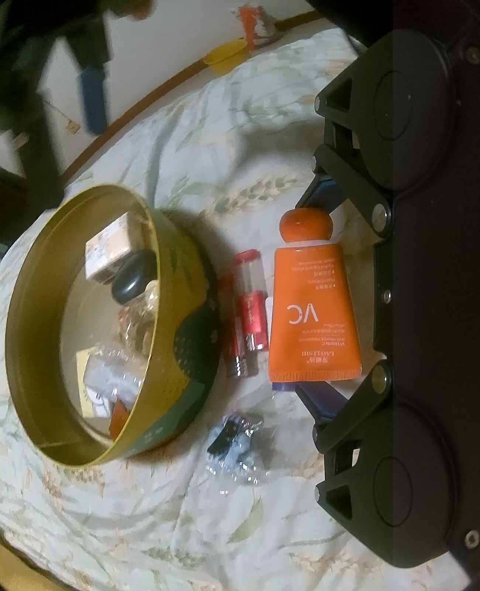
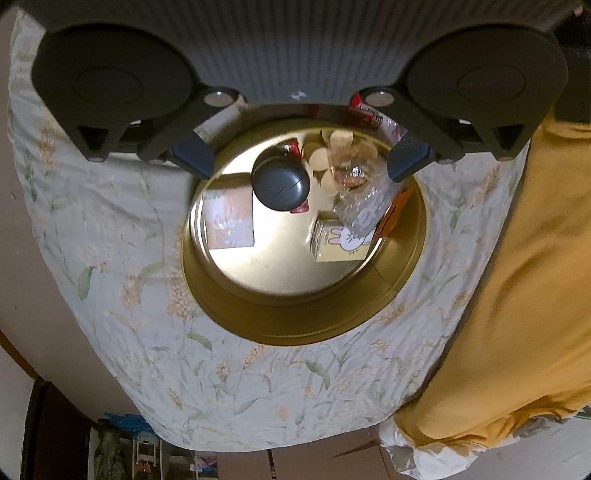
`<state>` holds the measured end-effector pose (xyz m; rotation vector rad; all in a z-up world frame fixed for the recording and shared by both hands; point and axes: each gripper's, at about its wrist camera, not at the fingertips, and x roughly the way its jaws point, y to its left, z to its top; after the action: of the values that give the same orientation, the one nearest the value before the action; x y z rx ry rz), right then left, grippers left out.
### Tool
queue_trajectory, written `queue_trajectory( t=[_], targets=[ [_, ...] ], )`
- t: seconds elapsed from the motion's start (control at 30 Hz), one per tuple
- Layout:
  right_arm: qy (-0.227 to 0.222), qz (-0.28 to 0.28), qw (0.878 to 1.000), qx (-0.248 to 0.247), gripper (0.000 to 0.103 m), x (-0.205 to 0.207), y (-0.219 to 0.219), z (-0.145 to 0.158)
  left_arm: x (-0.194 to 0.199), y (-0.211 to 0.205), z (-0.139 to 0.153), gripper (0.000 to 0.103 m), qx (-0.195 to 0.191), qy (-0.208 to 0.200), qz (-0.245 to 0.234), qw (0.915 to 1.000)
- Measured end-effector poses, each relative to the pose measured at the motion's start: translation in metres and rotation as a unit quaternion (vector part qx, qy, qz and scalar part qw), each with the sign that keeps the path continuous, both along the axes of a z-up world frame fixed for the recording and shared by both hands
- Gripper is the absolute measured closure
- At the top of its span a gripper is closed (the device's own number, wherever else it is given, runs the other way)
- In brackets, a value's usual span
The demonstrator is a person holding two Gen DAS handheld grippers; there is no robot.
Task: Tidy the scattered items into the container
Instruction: 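Grasp the white purple-capped tube with the right gripper while the left gripper holds the VC tube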
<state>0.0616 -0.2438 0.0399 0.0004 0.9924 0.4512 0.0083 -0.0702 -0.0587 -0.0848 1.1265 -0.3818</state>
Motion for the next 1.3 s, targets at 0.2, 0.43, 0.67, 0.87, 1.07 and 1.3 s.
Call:
queue_trajectory(
  t=[0.2,0.43,0.67,0.87,1.07,1.3],
  targets=[
    [0.008,0.001,1.000,0.003,0.000,-0.017,-0.008,-0.010,0.002,0.009,0.007,0.011,-0.006,-0.008,0.017,0.9998],
    [0.024,-0.003,1.000,0.008,0.000,-0.029,-0.014,-0.022,0.007,0.027,0.015,0.011,-0.016,-0.017,0.052,0.9984],
    [0.051,-0.010,0.998,0.021,0.000,-0.035,-0.014,-0.041,0.013,0.059,0.030,0.011,-0.037,-0.032,0.108,0.9929],
    [0.099,-0.024,0.994,0.047,0.000,-0.037,-0.007,-0.062,0.017,0.078,0.040,0.011,-0.044,-0.045,0.140,0.9882],
    [0.136,-0.025,0.988,0.065,0.000,-0.047,0.017,-0.082,0.017,0.091,0.050,0.011,-0.054,-0.061,0.159,0.9840],
    [0.154,-0.041,0.984,0.073,0.000,-0.053,0.050,-0.102,0.015,0.107,0.064,0.011,-0.067,-0.082,0.181,0.9777]
  ],
)
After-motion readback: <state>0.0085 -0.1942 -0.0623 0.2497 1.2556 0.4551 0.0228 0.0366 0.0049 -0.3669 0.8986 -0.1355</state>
